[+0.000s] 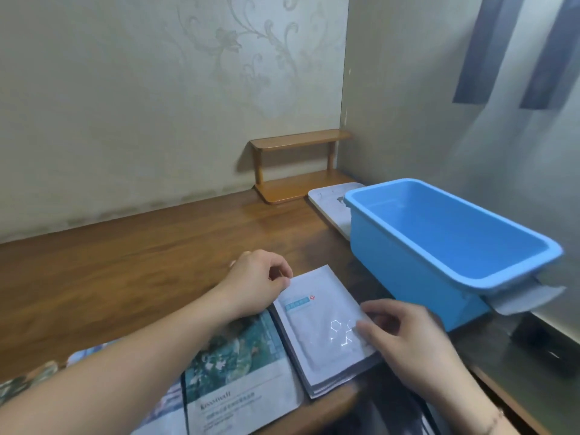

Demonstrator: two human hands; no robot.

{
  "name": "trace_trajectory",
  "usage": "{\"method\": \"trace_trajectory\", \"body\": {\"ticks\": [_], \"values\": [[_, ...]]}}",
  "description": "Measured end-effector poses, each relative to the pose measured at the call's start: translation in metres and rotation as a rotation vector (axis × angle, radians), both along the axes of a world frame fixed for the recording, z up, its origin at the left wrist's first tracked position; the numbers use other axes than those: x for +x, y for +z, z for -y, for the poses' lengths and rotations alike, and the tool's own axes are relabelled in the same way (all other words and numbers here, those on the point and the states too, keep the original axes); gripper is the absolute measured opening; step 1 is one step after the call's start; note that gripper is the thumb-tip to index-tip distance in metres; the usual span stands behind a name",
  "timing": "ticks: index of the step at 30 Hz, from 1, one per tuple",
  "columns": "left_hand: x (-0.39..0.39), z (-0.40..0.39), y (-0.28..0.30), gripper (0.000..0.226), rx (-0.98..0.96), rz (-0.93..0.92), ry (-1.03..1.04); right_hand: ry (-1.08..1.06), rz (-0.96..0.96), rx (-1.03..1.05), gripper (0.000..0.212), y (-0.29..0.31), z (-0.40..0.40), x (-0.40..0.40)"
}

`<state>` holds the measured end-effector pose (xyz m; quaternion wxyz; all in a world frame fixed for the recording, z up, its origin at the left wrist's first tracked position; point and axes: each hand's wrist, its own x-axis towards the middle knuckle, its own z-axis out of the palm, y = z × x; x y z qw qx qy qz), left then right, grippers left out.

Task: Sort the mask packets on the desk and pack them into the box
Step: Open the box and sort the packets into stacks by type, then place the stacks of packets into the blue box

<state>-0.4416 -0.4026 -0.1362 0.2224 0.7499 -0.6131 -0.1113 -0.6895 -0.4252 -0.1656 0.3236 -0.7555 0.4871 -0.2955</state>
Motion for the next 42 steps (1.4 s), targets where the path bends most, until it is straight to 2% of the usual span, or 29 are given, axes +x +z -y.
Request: {"method": "trace_trajectory", "body": {"ticks": [3,4,7,9,11,14,19,21,23,25,26,28,30,31,33,34,36,37,39,42], "values": [[0.007,-0.004,0.002,0.008,-0.008,0.01,-0.072,-0.018,-0.063,-0.138,0.023,-0.007,-0.002,-0.003],[0.01,-0.007,0.005,0.019,0.017,0.05,-0.145,0.003,-0.067,-0.189,0.031,-0.011,-0.003,-0.006],[0.021,-0.02,0.018,0.072,0.23,0.193,-0.376,0.141,-0.081,-0.297,0.057,-0.02,-0.01,-0.01],[0.022,-0.025,0.023,0.092,0.341,0.254,-0.414,0.185,-0.083,-0.344,0.066,-0.029,-0.012,-0.01],[0.018,-0.026,0.021,0.093,0.389,0.297,-0.413,0.193,-0.054,-0.379,0.064,-0.038,-0.01,-0.009],[0.012,-0.026,0.017,0.09,0.358,0.281,-0.399,0.193,-0.02,-0.42,0.067,-0.046,-0.003,-0.008],[0.006,-0.024,0.015,0.084,0.315,0.253,-0.366,0.166,-0.069,-0.537,0.064,-0.055,0.001,-0.008],[0.006,-0.022,0.016,0.087,0.365,0.24,-0.357,0.177,-0.099,-0.574,0.061,-0.055,-0.002,-0.008],[0.012,-0.019,0.019,0.093,0.42,0.23,-0.377,0.154,-0.011,-0.652,0.057,-0.048,-0.014,-0.011],[0.012,-0.011,0.029,0.092,0.388,0.111,-0.386,0.072,0.185,-0.766,0.044,-0.034,-0.028,-0.024],[0.007,-0.002,0.034,0.09,0.321,0.01,-0.362,0.005,0.283,-0.822,0.038,-0.03,-0.032,-0.036],[-0.011,0.024,0.044,0.084,0.128,-0.186,-0.246,-0.193,0.454,-0.836,0.042,-0.021,-0.025,-0.065],[-0.034,0.056,0.049,0.076,0.026,-0.471,-0.122,-0.396,0.668,-0.639,0.057,-0.009,-0.012,-0.084],[-0.045,0.072,0.049,0.071,0.014,-0.662,-0.089,-0.473,0.791,-0.522,0.073,-0.003,-0.009,-0.084],[-0.065,0.098,0.048,0.058,0.015,-1.006,-0.074,-0.487,0.94,-0.332,0.102,0.006,-0.007,-0.081],[-0.074,0.105,0.047,0.052,0.017,-1.106,-0.07,-0.449,0.925,-0.241,0.116,0.009,-0.005,-0.079],[-0.087,0.114,0.047,0.045,0.006,-1.168,-0.058,-0.367,0.81,-0.087,0.129,0.014,-0.003,-0.077],[-0.091,0.116,0.047,0.042,-0.001,-1.16,-0.054,-0.353,0.766,-0.062,0.125,0.015,0.0,-0.078],[-0.095,0.117,0.046,0.033,-0.016,-1.126,-0.031,-0.388,0.731,-0.046,0.102,0.016,0.003,-0.079],[-0.09,0.113,0.045,0.026,-0.018,-1.128,-0.01,-0.451,0.671,-0.043,0.084,0.015,0.005,-0.079]]}}
